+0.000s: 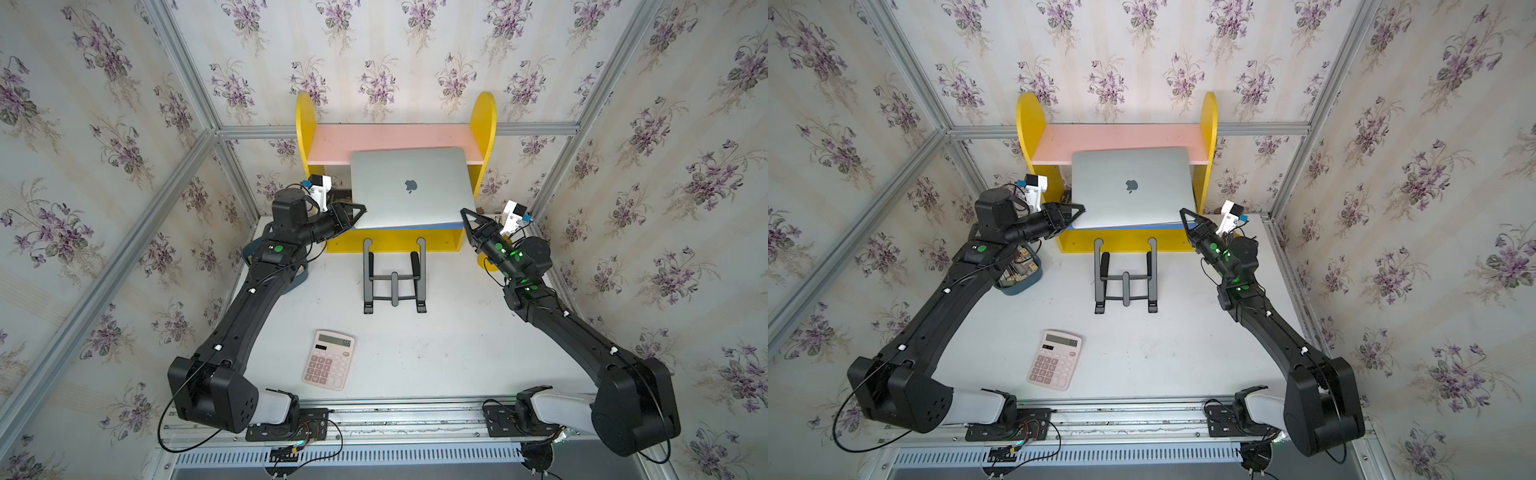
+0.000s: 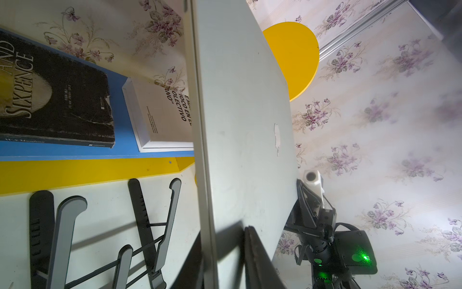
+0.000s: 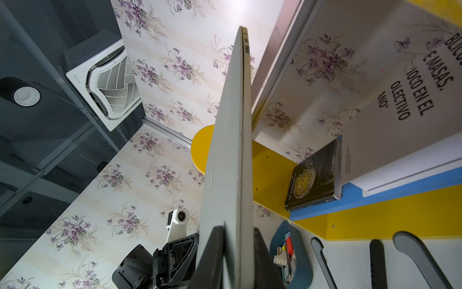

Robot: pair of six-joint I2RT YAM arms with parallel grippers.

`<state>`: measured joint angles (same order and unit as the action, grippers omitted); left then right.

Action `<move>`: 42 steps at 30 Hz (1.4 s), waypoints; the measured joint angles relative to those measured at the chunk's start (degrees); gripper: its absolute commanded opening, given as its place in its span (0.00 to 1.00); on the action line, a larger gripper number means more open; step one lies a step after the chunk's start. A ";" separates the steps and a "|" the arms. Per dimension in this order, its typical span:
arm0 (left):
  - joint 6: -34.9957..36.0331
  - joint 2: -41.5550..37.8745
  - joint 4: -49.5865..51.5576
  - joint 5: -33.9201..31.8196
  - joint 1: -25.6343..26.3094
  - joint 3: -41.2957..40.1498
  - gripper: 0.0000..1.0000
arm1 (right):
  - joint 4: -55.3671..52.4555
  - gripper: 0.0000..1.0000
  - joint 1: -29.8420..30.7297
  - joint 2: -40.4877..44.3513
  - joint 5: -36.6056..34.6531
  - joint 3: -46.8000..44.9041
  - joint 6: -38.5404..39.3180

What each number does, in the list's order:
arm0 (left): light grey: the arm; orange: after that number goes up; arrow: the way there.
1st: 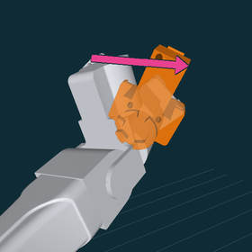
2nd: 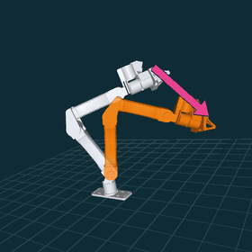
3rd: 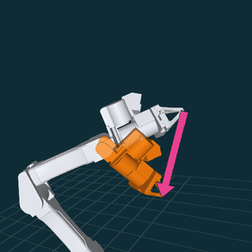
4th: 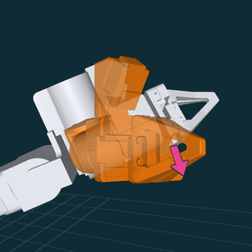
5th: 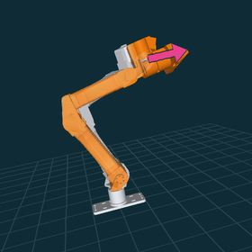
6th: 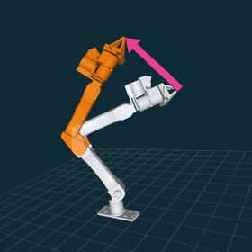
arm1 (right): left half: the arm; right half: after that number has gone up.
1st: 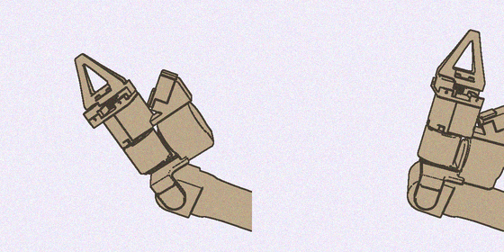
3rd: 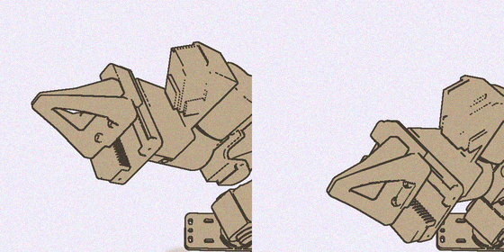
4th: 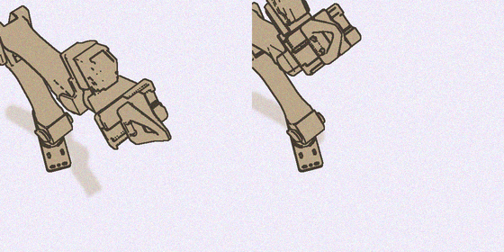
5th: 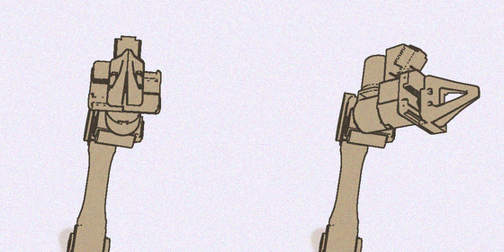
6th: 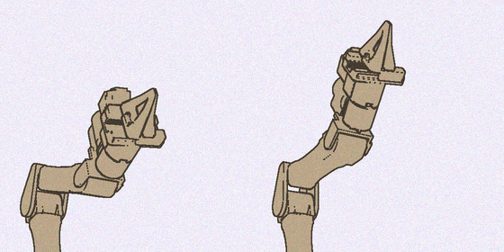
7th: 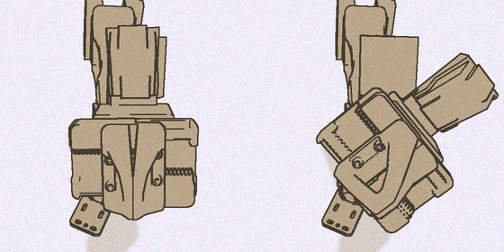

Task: Close the laptop lid and set it aside
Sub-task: Place the laptop on the shelf.

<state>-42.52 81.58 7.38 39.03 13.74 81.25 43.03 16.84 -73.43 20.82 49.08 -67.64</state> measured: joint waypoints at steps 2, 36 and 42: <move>0.00 1.79 0.22 0.72 -0.52 1.99 0.21 | -0.83 0.00 0.00 -0.81 -0.13 1.51 0.59; 0.00 22.56 10.84 4.33 -4.74 30.77 0.22 | -7.87 0.00 -0.79 -16.81 -0.24 21.86 2.23; -0.33 25.07 11.37 4.98 -5.35 33.90 0.23 | -9.09 0.00 -0.83 -19.12 0.02 24.81 2.23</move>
<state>-42.85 106.65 18.74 44.01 8.38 115.15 33.93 16.01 -92.55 20.84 73.89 -65.41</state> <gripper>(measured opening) 0.253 0.195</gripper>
